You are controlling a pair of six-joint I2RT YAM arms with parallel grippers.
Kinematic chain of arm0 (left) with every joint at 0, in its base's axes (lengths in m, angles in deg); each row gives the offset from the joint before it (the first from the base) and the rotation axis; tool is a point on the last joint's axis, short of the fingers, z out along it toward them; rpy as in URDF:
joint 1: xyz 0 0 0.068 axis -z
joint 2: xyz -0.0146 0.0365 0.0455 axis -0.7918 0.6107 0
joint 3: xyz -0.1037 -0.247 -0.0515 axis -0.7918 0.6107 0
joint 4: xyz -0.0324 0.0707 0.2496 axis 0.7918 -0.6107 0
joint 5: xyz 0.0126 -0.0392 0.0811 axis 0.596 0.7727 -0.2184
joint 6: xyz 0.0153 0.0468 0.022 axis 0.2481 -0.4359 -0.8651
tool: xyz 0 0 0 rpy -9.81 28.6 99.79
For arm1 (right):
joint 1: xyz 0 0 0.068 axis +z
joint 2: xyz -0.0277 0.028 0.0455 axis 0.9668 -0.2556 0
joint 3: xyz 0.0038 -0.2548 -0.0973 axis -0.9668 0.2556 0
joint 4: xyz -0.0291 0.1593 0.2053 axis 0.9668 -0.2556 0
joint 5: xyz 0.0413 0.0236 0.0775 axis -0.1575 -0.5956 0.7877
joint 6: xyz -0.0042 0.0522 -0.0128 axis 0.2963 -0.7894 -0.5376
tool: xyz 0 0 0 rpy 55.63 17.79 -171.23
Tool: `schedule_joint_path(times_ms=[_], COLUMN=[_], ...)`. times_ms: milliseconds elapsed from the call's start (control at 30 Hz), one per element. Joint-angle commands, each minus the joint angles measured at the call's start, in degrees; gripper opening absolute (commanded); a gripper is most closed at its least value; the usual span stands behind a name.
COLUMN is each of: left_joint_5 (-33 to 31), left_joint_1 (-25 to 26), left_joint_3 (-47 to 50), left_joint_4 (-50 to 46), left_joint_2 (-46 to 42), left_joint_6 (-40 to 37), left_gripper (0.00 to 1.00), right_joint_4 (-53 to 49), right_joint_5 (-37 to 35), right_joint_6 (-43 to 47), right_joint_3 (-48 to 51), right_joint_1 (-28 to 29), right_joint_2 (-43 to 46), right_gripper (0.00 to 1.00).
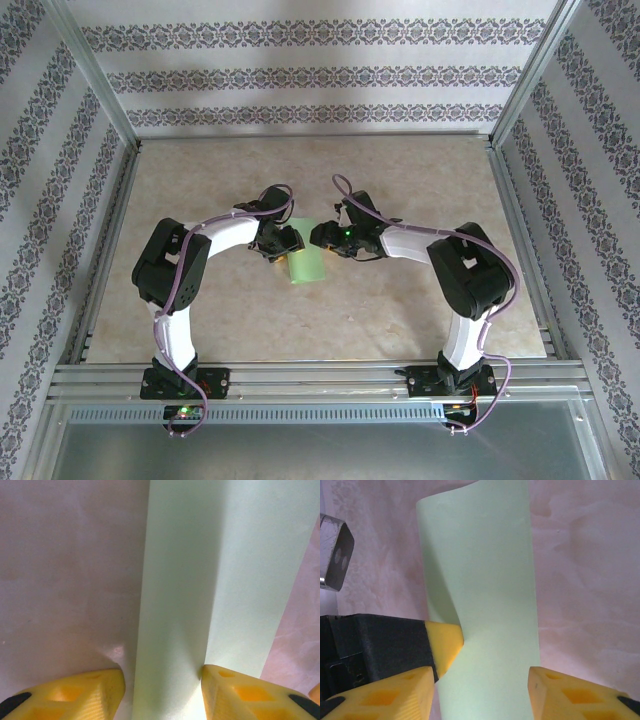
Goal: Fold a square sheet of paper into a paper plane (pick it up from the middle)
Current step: First fold the square sheet of paper in half at the center of the table, then hold the square sheet of paper at the center of the table.
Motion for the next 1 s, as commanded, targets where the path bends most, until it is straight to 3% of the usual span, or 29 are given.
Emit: schedule_joint_path(times_ms=[0,967], left_joint_5=[-2.5,-2.6], left_joint_1=[1.3,1.6], left_joint_3=[4.2,4.3], left_joint_4=[-3.4,-3.4], left_joint_2=[9.3,11.5], left_joint_6=[-1.8,-2.1], left_gripper=[0.50,0.50], right_joint_4=[-1.4,-7.0], right_joint_5=[1.1,1.3], right_joint_6=[0.3,2.2], right_joint_3=[-2.2,-7.4], right_joint_1=[0.7,2.1], right_joint_2=[-1.4,-8.1], right_gripper=[0.50,0.23])
